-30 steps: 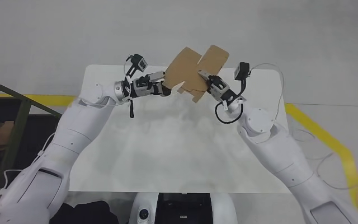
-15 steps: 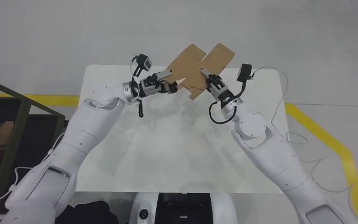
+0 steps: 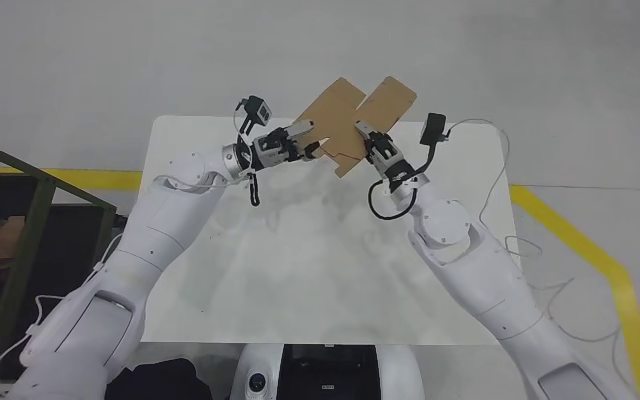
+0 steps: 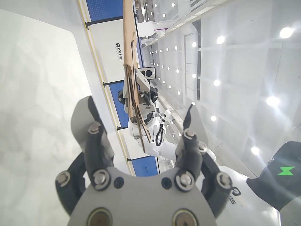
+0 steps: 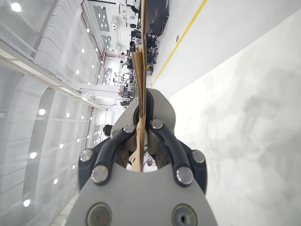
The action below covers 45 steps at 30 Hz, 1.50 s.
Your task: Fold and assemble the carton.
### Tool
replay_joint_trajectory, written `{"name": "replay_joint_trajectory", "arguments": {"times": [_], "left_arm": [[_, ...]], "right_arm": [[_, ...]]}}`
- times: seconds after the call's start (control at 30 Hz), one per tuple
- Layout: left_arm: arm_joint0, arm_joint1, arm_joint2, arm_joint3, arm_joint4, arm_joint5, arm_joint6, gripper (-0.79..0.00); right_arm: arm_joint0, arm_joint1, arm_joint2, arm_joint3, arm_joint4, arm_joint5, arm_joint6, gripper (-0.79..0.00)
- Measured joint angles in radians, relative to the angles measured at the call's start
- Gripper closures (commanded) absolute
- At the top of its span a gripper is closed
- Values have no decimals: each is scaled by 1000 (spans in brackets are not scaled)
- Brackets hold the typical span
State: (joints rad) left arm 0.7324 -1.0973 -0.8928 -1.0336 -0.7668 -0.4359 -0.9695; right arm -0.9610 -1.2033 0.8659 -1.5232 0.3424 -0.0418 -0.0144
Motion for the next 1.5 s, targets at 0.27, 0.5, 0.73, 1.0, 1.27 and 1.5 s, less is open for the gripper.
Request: {"name": "replay_joint_trajectory", "arguments": {"times": [0.27,0.5,0.73,1.0,1.27,1.5], "left_arm": [[-2,-12,-16,19,-8,3,-13,-289],[-12,-25,-26,44,-14,12,-23,-259],[-18,-37,-34,66,-15,13,-31,-182],[-22,-49,-46,87,-18,18,-45,-52],[-25,-58,-63,101,-19,20,-63,0],[-28,-52,-100,97,3,25,-106,0]], "right_arm": [[-9,-15,13,4,-21,5,0,0],[-21,-27,26,-6,-42,12,5,0],[-32,-38,39,-14,-62,16,8,0],[-41,-51,48,-21,-83,25,20,0],[-48,-61,65,-25,-98,28,35,-785],[-77,-51,148,-20,-105,-20,102,-785]]}}
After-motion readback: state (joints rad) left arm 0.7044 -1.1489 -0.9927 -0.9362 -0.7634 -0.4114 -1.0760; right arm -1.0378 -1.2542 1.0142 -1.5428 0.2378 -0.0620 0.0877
